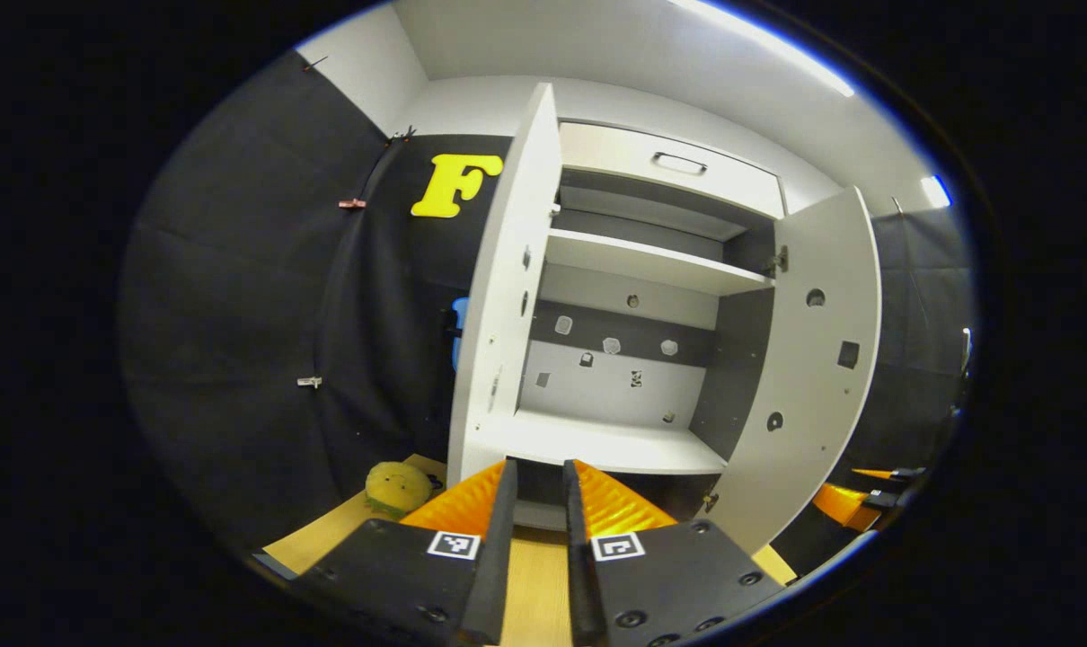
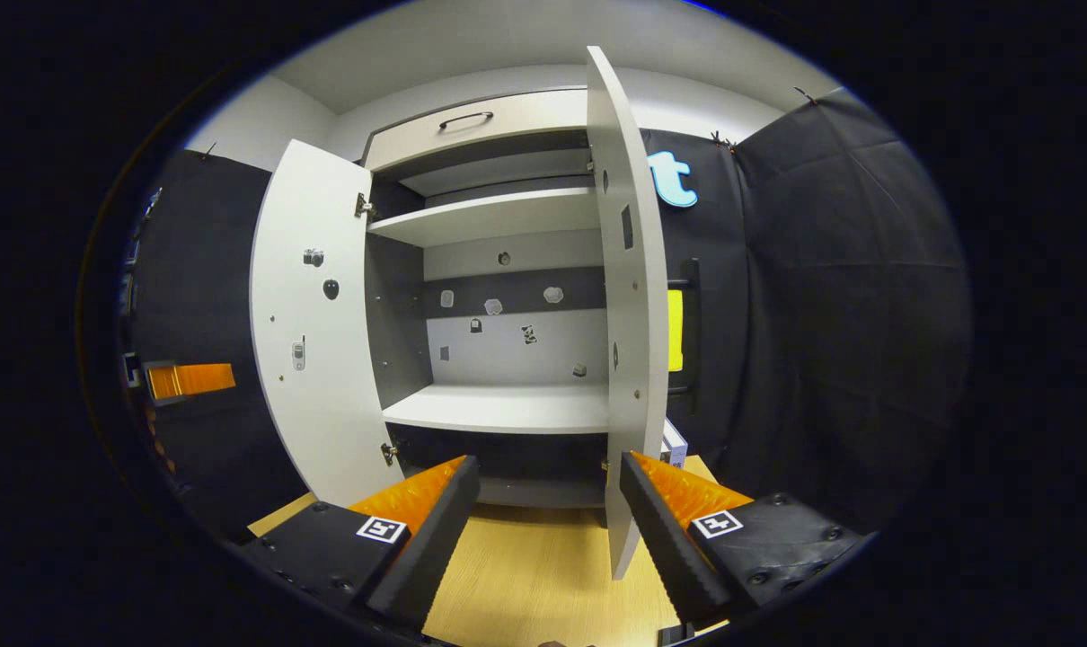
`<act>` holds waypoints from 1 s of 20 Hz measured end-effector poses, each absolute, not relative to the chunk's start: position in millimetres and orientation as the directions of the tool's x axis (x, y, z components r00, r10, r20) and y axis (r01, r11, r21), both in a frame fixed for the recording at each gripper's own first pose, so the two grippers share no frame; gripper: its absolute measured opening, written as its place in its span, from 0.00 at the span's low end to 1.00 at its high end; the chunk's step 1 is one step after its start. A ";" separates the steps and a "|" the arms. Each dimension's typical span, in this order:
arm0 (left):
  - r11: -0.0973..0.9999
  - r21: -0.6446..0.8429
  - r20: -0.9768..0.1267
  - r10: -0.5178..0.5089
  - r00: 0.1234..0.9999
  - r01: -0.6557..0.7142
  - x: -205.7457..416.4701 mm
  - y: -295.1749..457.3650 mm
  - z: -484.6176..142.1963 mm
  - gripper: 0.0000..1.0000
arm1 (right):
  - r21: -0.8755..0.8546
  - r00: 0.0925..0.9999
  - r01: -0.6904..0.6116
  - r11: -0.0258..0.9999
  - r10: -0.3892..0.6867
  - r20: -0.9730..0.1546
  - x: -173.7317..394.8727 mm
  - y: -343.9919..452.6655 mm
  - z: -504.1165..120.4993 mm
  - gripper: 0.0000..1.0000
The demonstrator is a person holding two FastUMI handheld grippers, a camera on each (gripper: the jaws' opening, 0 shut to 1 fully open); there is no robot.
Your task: Open the right door of the double-door shoe cabinet with the right hand, and open the left door with the left hand.
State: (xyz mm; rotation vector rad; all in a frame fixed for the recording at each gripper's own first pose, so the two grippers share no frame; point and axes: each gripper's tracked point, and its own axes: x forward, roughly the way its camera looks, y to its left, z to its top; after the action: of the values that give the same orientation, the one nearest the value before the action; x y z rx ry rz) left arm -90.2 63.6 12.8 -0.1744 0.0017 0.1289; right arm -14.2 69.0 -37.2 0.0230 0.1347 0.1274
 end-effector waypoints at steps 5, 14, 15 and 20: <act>0.977 -0.134 0.008 0.167 0.986 -0.165 -104.8 33.9 19.3 0.83 | 0.034 0.986 -0.121 0.992 0.124 -0.114 -24.7 51.2 -33.8 0.99; 0.990 0.000 0.025 0.141 0.990 -0.141 -110.4 22.1 2.1 0.95 | 0.033 0.988 -0.077 0.996 0.081 -0.134 -35.5 58.8 -45.5 0.99; 0.991 0.002 0.022 0.135 0.991 -0.135 -110.4 24.3 -1.2 0.95 | 0.033 0.987 -0.075 0.997 0.078 -0.138 -38.3 61.6 -47.1 0.99; 0.994 -0.026 0.020 0.102 0.995 -0.102 -103.0 31.6 -16.9 0.95 | 0.021 0.988 -0.045 0.999 0.048 -0.144 -46.0 68.6 -60.3 0.98</act>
State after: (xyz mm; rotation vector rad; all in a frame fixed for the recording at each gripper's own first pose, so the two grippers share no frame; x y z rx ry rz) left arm -103.0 31.6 -16.9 -0.0246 -0.0213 0.1020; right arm -46.0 68.6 -60.3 0.0179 0.1446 0.0465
